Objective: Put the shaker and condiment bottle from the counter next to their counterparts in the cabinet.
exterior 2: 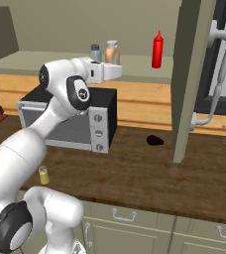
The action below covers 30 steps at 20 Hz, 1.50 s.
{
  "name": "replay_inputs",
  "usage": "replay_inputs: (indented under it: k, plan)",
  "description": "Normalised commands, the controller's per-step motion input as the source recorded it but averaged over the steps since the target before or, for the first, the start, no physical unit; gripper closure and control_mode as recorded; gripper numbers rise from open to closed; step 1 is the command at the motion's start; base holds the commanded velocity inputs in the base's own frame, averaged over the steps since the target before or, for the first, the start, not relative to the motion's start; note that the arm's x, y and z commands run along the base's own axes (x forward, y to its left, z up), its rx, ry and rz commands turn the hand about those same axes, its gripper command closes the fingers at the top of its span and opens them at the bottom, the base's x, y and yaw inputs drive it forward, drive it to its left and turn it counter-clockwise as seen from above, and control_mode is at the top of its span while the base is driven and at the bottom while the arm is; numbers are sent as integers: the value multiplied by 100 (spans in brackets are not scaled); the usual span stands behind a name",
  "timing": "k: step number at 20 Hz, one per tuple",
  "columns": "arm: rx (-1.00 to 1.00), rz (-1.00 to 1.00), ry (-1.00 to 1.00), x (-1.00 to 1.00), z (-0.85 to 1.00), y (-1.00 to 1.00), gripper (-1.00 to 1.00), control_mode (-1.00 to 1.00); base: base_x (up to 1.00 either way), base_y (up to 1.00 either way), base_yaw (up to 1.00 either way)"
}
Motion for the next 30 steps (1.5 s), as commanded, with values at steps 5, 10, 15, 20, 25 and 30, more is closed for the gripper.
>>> replay_inputs:
  k: [5, 10, 15, 20, 25, 30]
  plan:
    - [0, 0, 0, 56, -6, -15, 100, -100, 0, 0, 0]
    - [0, 0, 0, 64, -10, -17, 100, -100, 0, 0, 0]
    - [0, 0, 0, 53, -21, -22, 100, -100, 0, 0, 0]
    - [0, -3, 0, 56, -22, -19, 100, -100, 0, 0, 0]
    - [0, -3, 0, 57, -16, -20, 100, -100, 0, 0, 0]
    - [0, -4, 0, 50, -26, -17, 100, -100, 0, 0, 0]
